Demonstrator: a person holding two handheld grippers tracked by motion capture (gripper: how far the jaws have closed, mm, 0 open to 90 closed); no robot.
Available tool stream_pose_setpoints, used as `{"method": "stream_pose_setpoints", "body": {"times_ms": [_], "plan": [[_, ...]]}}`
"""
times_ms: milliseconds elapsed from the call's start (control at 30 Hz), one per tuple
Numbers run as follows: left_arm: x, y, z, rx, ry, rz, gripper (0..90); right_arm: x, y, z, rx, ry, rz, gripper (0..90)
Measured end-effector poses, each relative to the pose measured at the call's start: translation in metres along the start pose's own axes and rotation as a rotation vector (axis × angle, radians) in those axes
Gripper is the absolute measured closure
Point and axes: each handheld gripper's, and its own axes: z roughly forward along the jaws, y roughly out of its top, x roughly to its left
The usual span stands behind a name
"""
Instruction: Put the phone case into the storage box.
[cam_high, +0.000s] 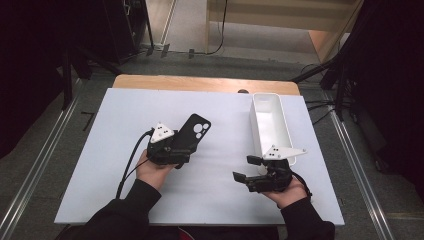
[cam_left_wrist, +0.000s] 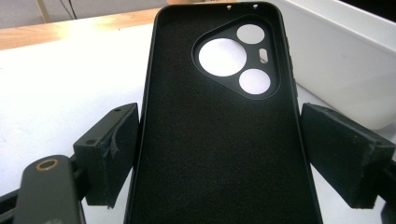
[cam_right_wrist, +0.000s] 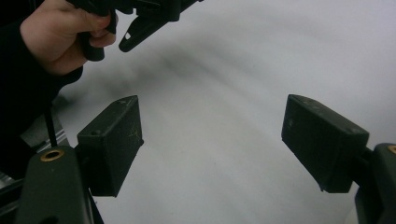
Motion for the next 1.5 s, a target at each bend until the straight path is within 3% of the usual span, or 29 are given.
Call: {"method": "stream_pose_setpoints", "body": {"times_ms": [133, 367, 933, 1200, 1500], "plan": [[-0.001, -0.003, -0.004, -0.036, 0.008, -0.042, 14.1, 0.000, 0.003, 0.004, 0.004, -0.046, -0.011, 19.0], [-0.004, -0.007, -0.004, -0.054, 0.020, -0.069, 14.1, -0.003, 0.010, 0.008, -0.003, -0.051, 0.007, 19.0], [-0.014, -0.017, -0.001, -0.084, 0.053, -0.043, 14.1, 0.000, 0.036, 0.016, -0.040, -0.047, 0.051, 19.0], [-0.015, -0.018, 0.002, -0.092, 0.030, -0.042, 14.1, 0.004, 0.046, 0.019, -0.055, -0.041, 0.035, 20.1], [-0.025, -0.021, 0.006, -0.098, 0.022, -0.015, 14.1, -0.001, 0.054, 0.024, -0.049, -0.038, 0.087, 20.1]]}}
